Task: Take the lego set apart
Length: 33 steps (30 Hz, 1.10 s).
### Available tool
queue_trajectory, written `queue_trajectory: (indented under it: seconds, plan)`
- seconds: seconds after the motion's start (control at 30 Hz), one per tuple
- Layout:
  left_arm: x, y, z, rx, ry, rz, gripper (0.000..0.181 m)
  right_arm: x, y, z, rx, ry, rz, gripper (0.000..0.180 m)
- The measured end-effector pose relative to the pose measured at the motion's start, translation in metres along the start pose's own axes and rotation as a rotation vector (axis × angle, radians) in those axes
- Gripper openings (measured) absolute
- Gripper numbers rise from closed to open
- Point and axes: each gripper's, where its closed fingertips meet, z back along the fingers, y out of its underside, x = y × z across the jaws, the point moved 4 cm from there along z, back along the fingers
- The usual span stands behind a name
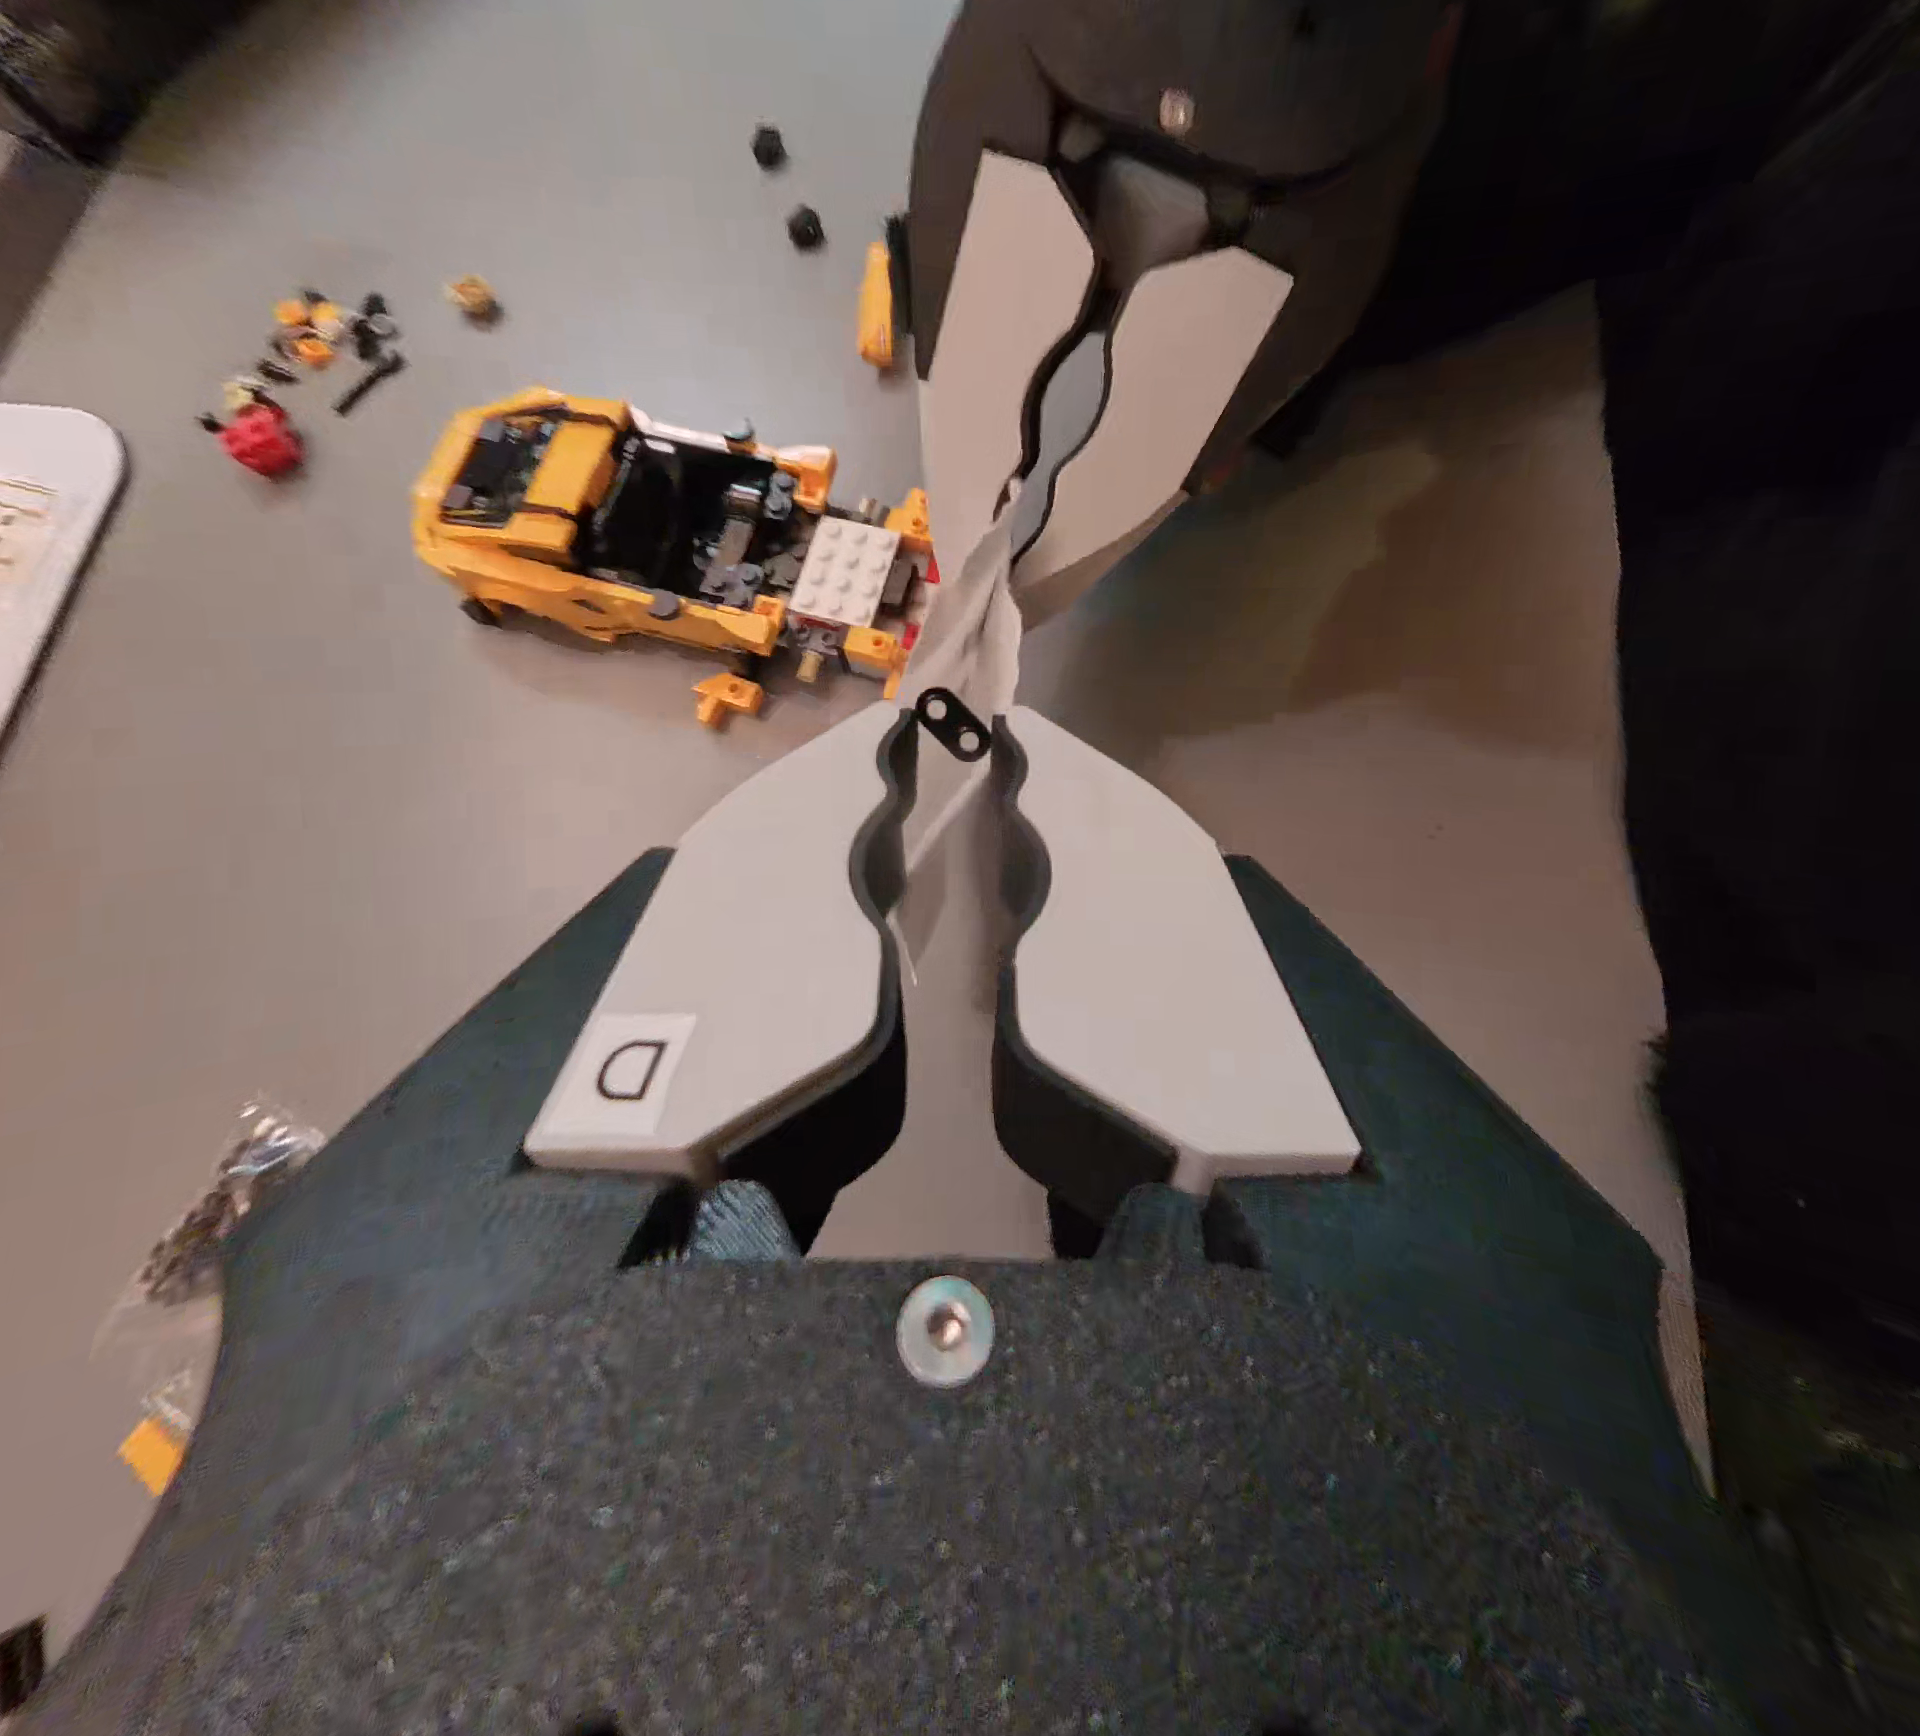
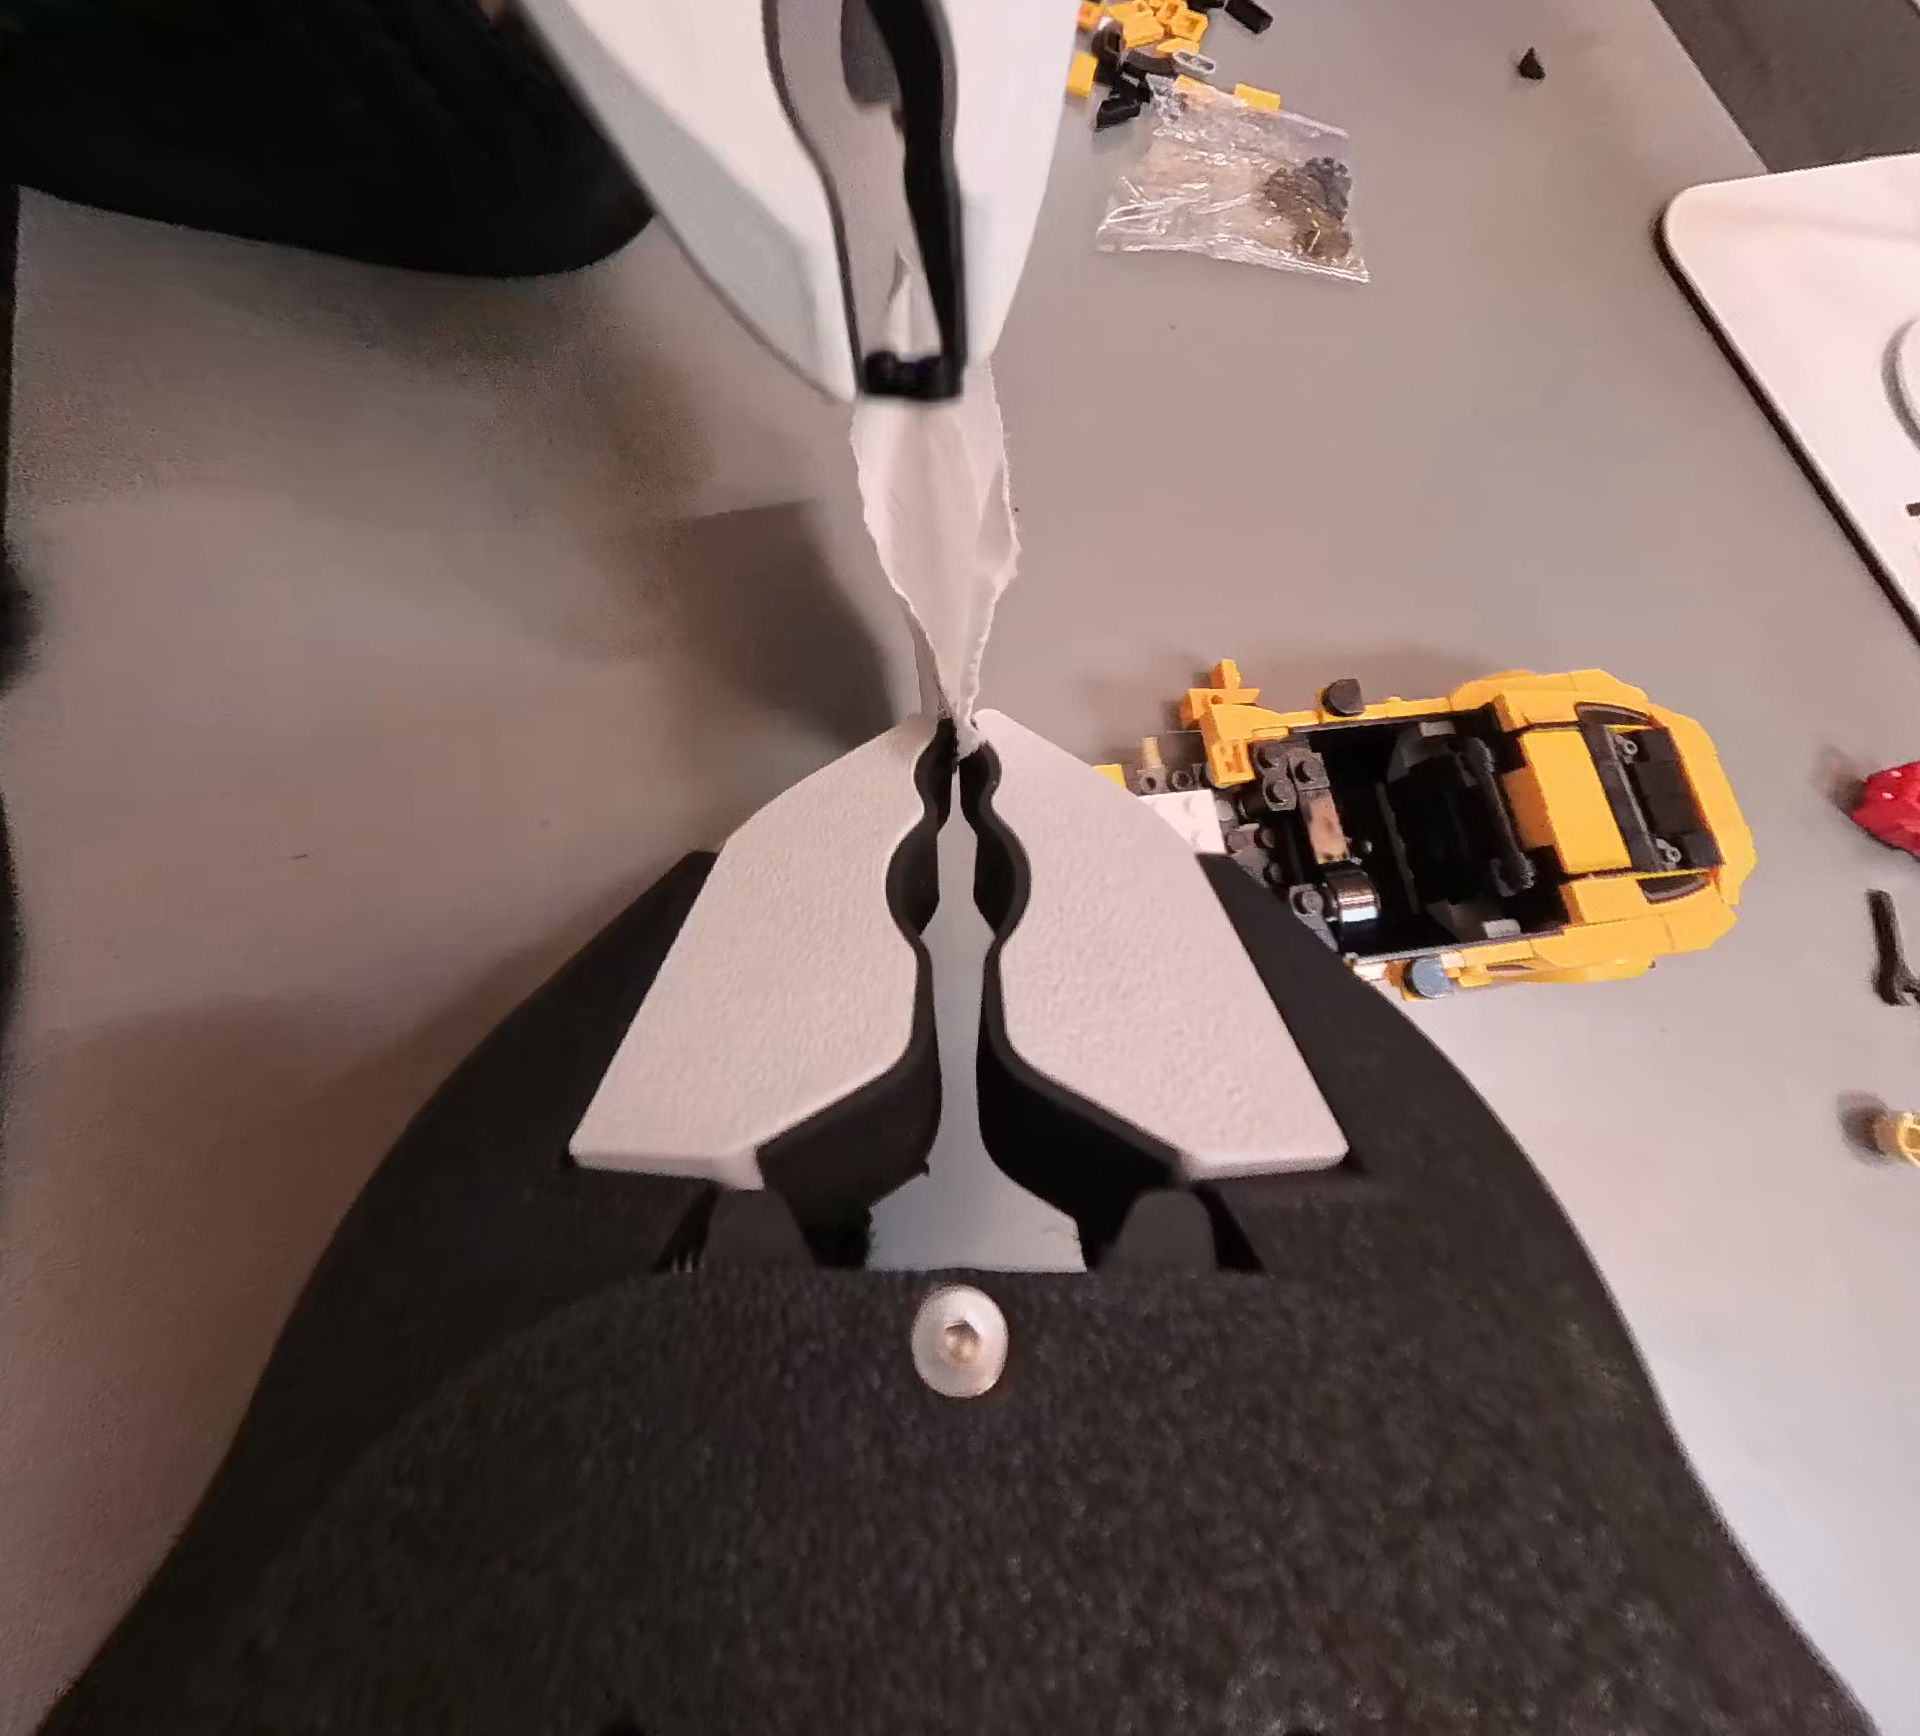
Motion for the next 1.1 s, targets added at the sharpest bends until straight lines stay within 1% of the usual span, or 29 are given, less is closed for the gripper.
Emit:
queue_trajectory:
  seconds: [0.13, 0.2, 0.43, 0.53, 0.6, 0.63, 0.7, 0.77, 0.83, 0.9, 0.97, 1.03, 1.1]
  plan:
    - [-0.003, 0.001, -0.008, 0.014, 0.012, -0.014, 0.015, 0.001, 0.0, 0.0, 0.0, -0.007, 0.002, 0.001]
    - [-0.001, -0.002, -0.003, -0.012, -0.008, -0.014, 0.022, 0.002, 0.0, 0.0, -0.003, -0.014, -0.001, 0.001]
    - [0.009, 0.002, 0.016, -0.061, -0.049, 0.001, 0.025, 0.003, -0.001, 0.001, -0.027, -0.043, -0.015, 0.001]
    - [0.026, 0.009, 0.036, -0.089, -0.153, 0.026, 0.023, 0.002, -0.001, 0.002, -0.03, -0.043, -0.025, 0.001]
    - [0.053, 0.023, 0.059, -0.095, -0.307, 0.108, 0.019, -0.001, -0.001, 0.004, -0.034, -0.037, -0.034, 0.001]
    - [0.068, 0.037, 0.069, -0.062, -0.394, 0.154, 0.019, -0.002, -0.001, 0.005, -0.036, -0.033, -0.038, 0.001]
    - [0.09, 0.074, 0.083, 0.059, -0.506, 0.244, 0.024, -0.005, -0.001, 0.007, -0.041, -0.029, -0.046, 0.001]
    - [0.105, 0.11, 0.088, 0.181, -0.571, 0.333, 0.027, -0.005, 0.0, 0.007, -0.042, -0.031, -0.051, 0.001]
    - [0.11, 0.137, 0.086, 0.284, -0.565, 0.423, 0.033, -0.004, 0.0, 0.006, -0.038, -0.034, -0.049, 0.001]
    - [0.114, 0.153, 0.083, 0.344, -0.572, 0.455, 0.034, -0.004, 0.001, 0.005, -0.036, -0.038, -0.046, 0.001]
    - [0.115, 0.155, 0.077, 0.318, -0.539, 0.468, 0.032, -0.003, 0.001, 0.006, -0.038, -0.04, -0.046, 0.001]
    - [0.117, 0.147, 0.068, 0.26, -0.514, 0.461, 0.03, -0.004, 0.001, 0.006, -0.042, -0.043, -0.049, 0.001]
    - [0.118, 0.138, 0.06, 0.25, -0.501, 0.42, 0.031, -0.004, 0.0, 0.007, -0.045, -0.044, -0.05, 0.001]
